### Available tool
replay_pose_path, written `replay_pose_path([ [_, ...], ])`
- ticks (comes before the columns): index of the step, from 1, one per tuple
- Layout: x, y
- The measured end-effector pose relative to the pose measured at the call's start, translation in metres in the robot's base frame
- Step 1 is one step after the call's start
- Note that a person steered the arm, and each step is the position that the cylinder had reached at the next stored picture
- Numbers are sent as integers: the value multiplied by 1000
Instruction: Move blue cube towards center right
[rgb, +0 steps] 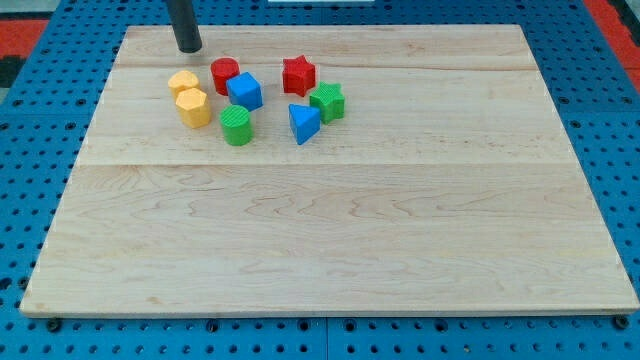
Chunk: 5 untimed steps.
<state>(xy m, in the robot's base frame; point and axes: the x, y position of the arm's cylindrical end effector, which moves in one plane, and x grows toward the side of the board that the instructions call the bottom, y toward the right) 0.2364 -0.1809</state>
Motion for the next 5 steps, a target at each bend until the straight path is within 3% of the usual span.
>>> replay_pose_path([
  [4, -20, -16],
  [5, 9, -50],
])
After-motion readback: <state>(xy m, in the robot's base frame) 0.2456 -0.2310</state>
